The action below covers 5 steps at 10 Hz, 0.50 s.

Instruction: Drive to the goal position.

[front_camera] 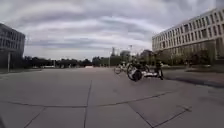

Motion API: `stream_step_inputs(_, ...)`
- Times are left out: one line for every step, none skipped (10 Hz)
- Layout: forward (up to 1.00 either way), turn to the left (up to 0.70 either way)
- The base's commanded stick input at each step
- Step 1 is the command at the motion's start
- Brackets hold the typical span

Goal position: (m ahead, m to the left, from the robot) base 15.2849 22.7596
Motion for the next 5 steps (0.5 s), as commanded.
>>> stream_step_inputs(0.85, 0.0)
stream_step_inputs(0.85, 0.0)
stream_step_inputs(0.85, 0.0)
stream_step_inputs(0.85, 0.0)
stream_step_inputs(0.85, 0.0)
